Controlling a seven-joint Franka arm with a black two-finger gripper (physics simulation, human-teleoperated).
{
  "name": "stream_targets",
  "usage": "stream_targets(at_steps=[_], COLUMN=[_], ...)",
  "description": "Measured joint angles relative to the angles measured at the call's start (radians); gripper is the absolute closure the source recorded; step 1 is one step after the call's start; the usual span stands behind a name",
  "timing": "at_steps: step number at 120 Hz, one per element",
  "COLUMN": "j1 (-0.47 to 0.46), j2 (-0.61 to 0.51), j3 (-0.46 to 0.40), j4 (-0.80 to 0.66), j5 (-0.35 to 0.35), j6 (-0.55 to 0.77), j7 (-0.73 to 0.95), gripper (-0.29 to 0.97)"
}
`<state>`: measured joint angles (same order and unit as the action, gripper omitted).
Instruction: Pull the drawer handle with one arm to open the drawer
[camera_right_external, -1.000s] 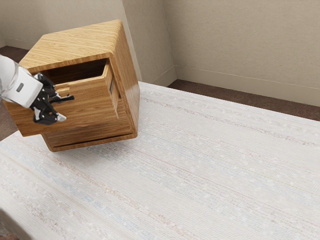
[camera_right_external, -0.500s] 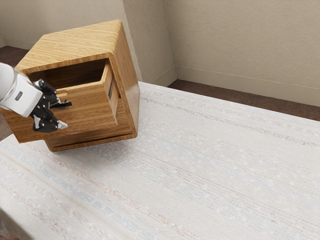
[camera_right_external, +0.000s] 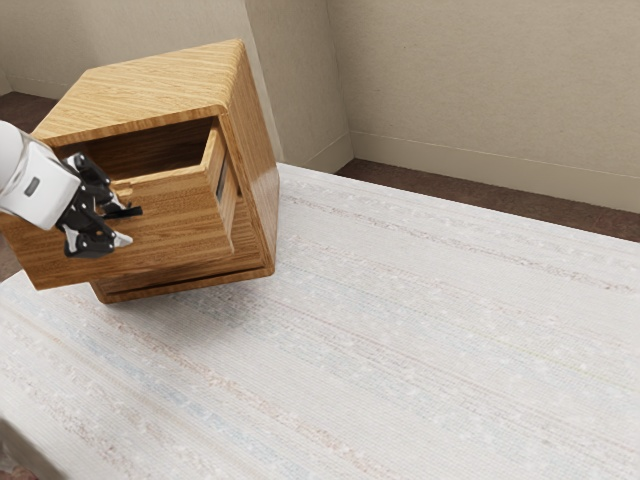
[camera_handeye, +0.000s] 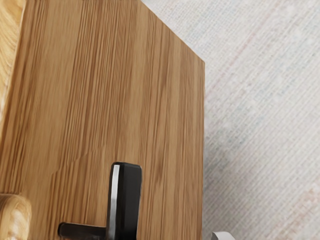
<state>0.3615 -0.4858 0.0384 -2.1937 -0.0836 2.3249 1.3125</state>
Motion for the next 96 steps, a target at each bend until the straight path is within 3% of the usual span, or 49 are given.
stream_targets(at_steps=[26, 52, 65, 96], j1=[0.002, 0.001, 0.002, -0.004], j2=[0.001, -0.001, -0.002, -0.003], j3=[-0.001, 0.000, 0.000, -0.009], j4=[0.001, 0.001, 0.017, 0.071], j5=[-0.006, -0.005, -0.006, 0.001], j6=[0.001, -0.001, -0.004, -0.003], j7=[-0.001, -0.001, 0.001, 0.001], gripper=[0.32, 0.34, 0.45, 0.34])
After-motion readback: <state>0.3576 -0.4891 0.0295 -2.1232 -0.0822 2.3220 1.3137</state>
